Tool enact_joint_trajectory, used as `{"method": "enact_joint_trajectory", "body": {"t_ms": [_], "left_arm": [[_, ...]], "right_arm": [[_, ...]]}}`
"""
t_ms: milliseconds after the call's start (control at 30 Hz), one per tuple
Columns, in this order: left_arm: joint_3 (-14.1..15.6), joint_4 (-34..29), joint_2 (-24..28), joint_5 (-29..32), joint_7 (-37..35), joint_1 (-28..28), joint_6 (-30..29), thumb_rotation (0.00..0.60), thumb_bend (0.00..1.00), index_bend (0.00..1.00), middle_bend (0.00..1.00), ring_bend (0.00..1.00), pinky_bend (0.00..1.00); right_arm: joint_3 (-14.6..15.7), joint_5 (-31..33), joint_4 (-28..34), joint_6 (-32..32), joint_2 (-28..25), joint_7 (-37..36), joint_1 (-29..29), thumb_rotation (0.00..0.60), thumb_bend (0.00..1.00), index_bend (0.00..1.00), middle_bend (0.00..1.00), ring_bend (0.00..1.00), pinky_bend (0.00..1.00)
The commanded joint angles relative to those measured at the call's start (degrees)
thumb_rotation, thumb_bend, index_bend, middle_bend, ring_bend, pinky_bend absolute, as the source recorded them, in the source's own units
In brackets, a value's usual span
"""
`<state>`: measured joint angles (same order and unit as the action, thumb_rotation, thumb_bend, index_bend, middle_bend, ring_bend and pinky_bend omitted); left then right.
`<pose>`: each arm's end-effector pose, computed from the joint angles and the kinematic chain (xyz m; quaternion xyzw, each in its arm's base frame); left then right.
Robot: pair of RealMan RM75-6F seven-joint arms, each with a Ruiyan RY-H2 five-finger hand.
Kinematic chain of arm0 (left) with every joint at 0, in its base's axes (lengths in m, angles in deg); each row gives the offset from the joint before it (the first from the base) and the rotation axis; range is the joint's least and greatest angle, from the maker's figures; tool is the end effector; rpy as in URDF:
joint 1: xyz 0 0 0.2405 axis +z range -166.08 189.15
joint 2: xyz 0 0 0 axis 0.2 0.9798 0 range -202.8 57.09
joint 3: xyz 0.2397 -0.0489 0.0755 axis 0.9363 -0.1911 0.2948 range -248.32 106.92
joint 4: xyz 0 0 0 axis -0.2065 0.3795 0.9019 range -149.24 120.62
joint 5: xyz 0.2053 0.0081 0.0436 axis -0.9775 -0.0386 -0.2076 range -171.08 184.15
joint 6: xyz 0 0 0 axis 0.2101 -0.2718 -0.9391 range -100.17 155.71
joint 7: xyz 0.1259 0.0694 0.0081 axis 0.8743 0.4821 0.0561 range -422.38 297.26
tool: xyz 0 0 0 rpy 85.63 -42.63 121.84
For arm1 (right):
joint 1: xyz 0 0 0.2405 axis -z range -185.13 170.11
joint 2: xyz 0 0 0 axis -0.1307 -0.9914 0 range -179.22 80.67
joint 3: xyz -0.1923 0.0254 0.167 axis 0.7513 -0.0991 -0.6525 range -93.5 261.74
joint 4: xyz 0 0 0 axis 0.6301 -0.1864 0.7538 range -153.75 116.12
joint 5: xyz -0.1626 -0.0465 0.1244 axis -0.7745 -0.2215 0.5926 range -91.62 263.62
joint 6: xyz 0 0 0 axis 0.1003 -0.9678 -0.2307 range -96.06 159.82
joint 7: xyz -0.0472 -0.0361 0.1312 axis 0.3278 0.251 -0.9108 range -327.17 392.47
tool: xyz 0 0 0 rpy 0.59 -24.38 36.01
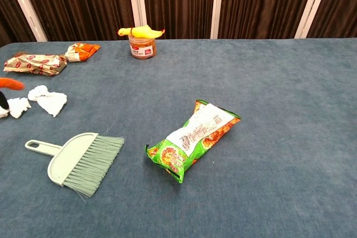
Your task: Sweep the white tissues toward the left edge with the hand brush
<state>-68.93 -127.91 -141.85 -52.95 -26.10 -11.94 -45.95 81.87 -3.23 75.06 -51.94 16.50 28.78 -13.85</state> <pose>-0.2300 0.2210 0.0756 -0.6969 -0.4210 -0.2350 0.5310 -0.2926 -0.1853 0.1401 0.5997 -0.4132 0.4308 0.5330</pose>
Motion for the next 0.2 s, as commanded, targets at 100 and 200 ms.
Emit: {"method": "enact_joint_trajectory", "body": {"t_ms": [100, 200], "left_arm": [[4.6, 5.2, 7.1, -17.7, -14.4, 8.9, -11.0, 0.6, 0.01, 0.0, 0.04, 0.03, 0.04], [6.6, 14.0, 7.3, -24.7, -16.1, 12.7, -17.2, 0.6, 0.01, 0.0, 0.0, 0.0, 0.0]], "right_arm": [[0.1, -0.3, -0.5, 0.1, 0.1, 0.9, -0.1, 0.6, 0.34, 0.0, 0.0, 0.0, 0.0], [0.3, -0.2, -0.1, 0.3, 0.0, 0.9, 0.0, 0.6, 0.34, 0.0, 0.0, 0.0, 0.0]]}}
